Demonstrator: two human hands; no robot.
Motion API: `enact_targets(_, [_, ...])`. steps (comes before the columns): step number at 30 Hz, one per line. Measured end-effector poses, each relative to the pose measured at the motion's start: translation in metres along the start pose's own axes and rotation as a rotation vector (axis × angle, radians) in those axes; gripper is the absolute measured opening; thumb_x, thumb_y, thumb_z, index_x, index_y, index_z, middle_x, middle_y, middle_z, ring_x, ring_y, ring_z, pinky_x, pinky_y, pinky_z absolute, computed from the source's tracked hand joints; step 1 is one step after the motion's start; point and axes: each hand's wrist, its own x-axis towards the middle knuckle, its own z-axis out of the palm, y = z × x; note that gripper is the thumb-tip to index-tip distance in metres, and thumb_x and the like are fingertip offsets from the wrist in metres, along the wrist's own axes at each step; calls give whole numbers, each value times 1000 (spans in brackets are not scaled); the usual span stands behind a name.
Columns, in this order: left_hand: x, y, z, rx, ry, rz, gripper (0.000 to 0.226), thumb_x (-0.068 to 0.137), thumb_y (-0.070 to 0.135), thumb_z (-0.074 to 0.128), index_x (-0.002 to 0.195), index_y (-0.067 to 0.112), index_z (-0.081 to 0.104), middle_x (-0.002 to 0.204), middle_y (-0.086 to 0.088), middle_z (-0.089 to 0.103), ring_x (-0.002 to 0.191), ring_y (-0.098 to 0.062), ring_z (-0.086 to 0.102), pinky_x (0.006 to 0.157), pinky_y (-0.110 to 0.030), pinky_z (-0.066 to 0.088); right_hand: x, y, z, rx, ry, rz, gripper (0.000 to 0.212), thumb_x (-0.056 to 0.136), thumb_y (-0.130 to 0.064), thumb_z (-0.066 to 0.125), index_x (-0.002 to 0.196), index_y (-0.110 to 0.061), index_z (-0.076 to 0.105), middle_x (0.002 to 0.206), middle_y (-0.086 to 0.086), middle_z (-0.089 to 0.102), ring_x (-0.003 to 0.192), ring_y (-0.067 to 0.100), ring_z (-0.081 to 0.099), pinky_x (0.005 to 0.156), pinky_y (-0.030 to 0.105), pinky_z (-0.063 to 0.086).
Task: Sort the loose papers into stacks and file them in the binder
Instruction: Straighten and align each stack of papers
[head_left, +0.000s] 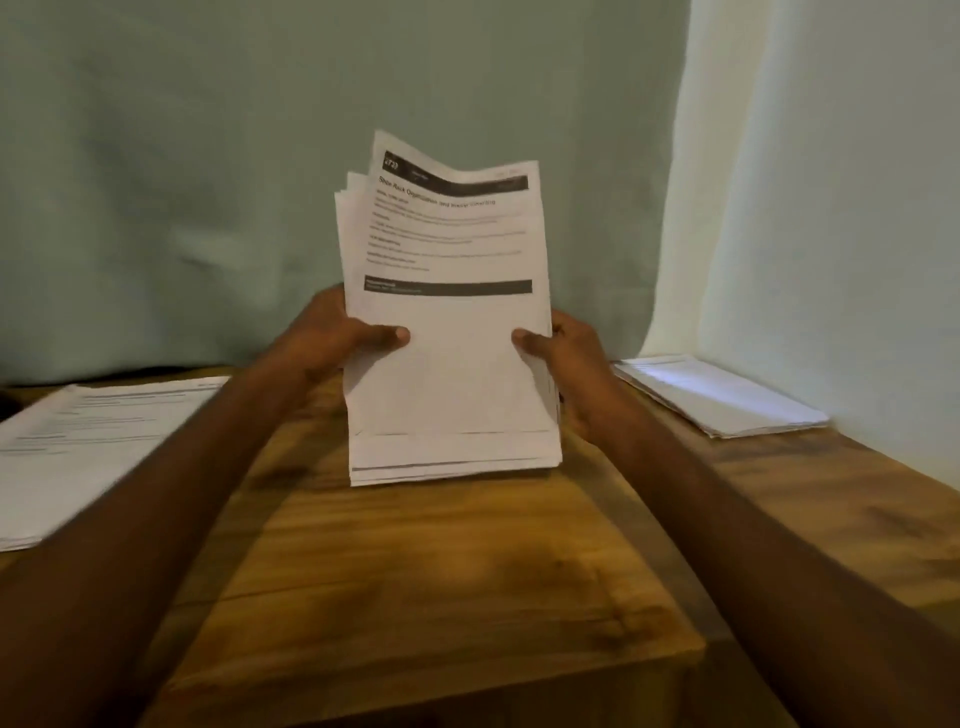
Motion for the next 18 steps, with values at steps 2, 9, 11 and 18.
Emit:
enact_targets(2, [1,4,-39,72,108,36,52,82,15,82,130,22,66,122,3,73,110,-19,71,93,-40,58,7,-5,51,-4,32,-73,27,101,-13,61,127,-18,66,101,-12,71,91,3,68,73,17,55])
enact_targets(9, [-4,-52,-103,108,312,-5,54,85,23,81,134,16,62,127,-2,70,106,-17,68,91,-36,58,13,28,148,168,134,-129,26,105,-11,50,107,-32,65,94,-21,70,79,-8,69,63,9,52])
enact_targets(11, [-4,-63,-106,125,293,-51,50,89,14,76,137,11,59,128,-4,67,98,-9,65,78,-20,56,13,38,152,166,99,-109,25,105,-11,52,112,-32,63,99,-22,69,84,-8,69,65,11,53])
enact_targets(18, [-4,-60,-122,219,134,-60,57,88,-6,67,135,24,58,130,1,68,119,-23,63,102,-41,53,13,47,133,168,-6,-26,40,92,-10,72,129,-21,63,115,-3,75,99,16,73,83,34,61])
